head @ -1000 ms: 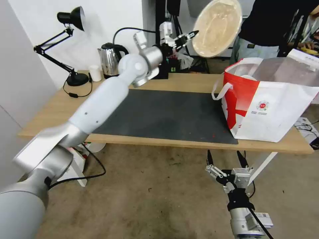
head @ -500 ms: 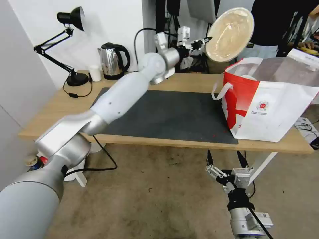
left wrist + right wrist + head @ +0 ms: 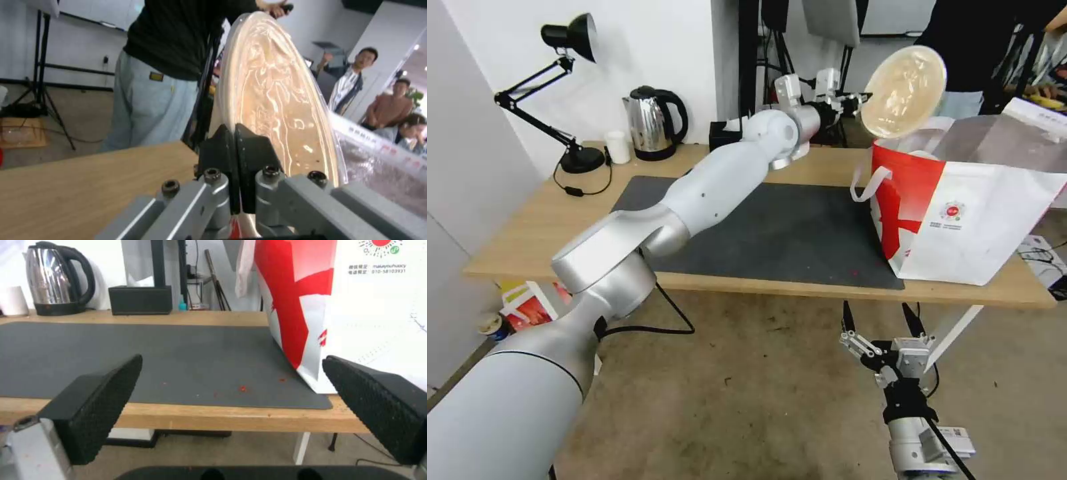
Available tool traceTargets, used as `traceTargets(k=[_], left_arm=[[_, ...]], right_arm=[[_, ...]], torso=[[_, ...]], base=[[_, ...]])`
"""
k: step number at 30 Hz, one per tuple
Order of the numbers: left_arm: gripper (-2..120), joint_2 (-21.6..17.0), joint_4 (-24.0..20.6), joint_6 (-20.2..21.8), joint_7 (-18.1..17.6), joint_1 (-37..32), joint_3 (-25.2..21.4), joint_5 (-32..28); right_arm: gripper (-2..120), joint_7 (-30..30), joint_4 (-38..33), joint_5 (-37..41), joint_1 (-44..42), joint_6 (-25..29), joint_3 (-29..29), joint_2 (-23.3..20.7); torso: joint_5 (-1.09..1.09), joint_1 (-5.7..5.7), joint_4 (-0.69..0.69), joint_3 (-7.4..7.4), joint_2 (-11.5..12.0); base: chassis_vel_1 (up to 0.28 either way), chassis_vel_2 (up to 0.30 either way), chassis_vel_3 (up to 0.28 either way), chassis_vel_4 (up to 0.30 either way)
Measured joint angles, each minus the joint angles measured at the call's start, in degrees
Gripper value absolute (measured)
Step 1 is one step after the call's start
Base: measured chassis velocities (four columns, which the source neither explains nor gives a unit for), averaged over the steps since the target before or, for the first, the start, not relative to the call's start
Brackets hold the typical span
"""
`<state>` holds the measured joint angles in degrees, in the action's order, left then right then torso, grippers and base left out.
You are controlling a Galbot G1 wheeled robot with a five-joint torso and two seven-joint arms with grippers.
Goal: Pick up the trash from the table and place it into the takeout bag.
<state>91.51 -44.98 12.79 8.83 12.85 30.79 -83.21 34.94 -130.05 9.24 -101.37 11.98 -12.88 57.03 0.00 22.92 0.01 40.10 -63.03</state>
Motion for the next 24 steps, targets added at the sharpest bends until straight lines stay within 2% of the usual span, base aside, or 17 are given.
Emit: traceTargets(k=[11, 24], left_arm=[[0, -0.1, -0.1, 0.1, 0.0, 1.3, 5.0, -1.5], [0, -0.2, -1.3, -0.2, 1.3, 1.3, 6.4, -1.8]], right_arm=[[100, 0.0, 0.0, 0.0, 0.0, 0.0, 0.0, 0.0], [100, 0.0, 0.0, 0.0, 0.0, 0.0, 0.0, 0.0]], torso=[[0.00, -0.01, -0.01, 0.00, 0.0], [0.00, 0.00, 0.00, 0.00, 0.0]], base=[[0.000, 0.000, 0.000, 0.000], [0.000, 0.000, 0.000, 0.000]])
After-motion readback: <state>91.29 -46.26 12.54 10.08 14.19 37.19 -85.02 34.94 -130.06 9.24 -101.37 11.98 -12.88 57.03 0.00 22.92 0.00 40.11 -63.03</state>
